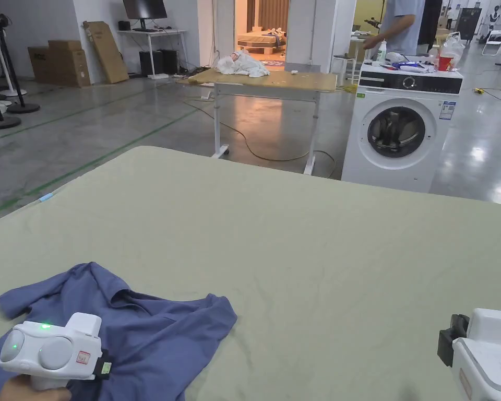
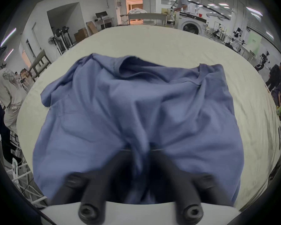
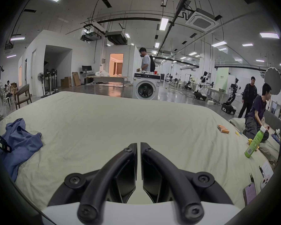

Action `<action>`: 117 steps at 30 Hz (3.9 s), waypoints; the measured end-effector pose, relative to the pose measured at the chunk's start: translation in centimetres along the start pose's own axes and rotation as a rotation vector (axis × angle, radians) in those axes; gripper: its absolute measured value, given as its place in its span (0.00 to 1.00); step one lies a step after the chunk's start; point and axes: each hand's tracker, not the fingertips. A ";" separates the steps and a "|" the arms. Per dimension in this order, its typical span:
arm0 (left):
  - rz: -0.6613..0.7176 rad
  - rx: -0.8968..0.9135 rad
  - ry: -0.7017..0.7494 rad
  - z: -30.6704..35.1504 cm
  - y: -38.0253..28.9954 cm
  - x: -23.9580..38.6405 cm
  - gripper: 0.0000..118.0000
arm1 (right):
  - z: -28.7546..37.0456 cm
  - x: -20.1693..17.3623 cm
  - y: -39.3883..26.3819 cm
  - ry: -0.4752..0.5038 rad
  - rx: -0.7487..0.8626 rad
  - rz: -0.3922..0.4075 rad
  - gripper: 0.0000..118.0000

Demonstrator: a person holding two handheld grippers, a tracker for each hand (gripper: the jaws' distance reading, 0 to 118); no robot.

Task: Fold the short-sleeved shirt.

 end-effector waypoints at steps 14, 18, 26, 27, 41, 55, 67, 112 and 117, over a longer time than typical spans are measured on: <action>0.035 0.279 -0.042 3.5 1.2 -1.4 0.00 | 0.7 0.3 0.3 -0.004 0.012 -0.007 0.03; 0.033 0.374 -0.091 6.3 2.8 -1.3 0.00 | 0.7 0.4 0.4 -0.007 0.020 -0.015 0.03; -0.002 0.565 -0.168 11.7 6.7 1.9 0.00 | 1.5 1.2 1.0 -0.016 0.042 -0.038 0.03; -0.021 0.579 -0.185 12.5 7.4 2.6 0.00 | 1.6 1.4 1.1 -0.019 0.047 -0.038 0.03; -0.232 0.783 -0.471 19.4 17.3 17.9 0.00 | 5.0 6.1 2.9 -0.081 0.126 -0.075 0.03; -0.388 0.595 -0.782 14.3 13.4 37.5 0.00 | 8.4 13.8 0.9 -0.237 0.110 -0.103 0.03; -0.374 0.388 -0.761 7.2 6.3 37.3 0.67 | 7.6 13.0 -0.7 -0.218 0.045 -0.106 0.03; -0.111 -0.048 -0.165 1.0 -2.8 16.6 0.39 | 4.3 8.0 0.5 -0.117 0.054 -0.065 0.03; -0.206 -0.024 -0.160 2.4 -3.5 19.2 0.04 | 3.5 9.5 -0.5 -0.148 -0.011 -0.047 0.03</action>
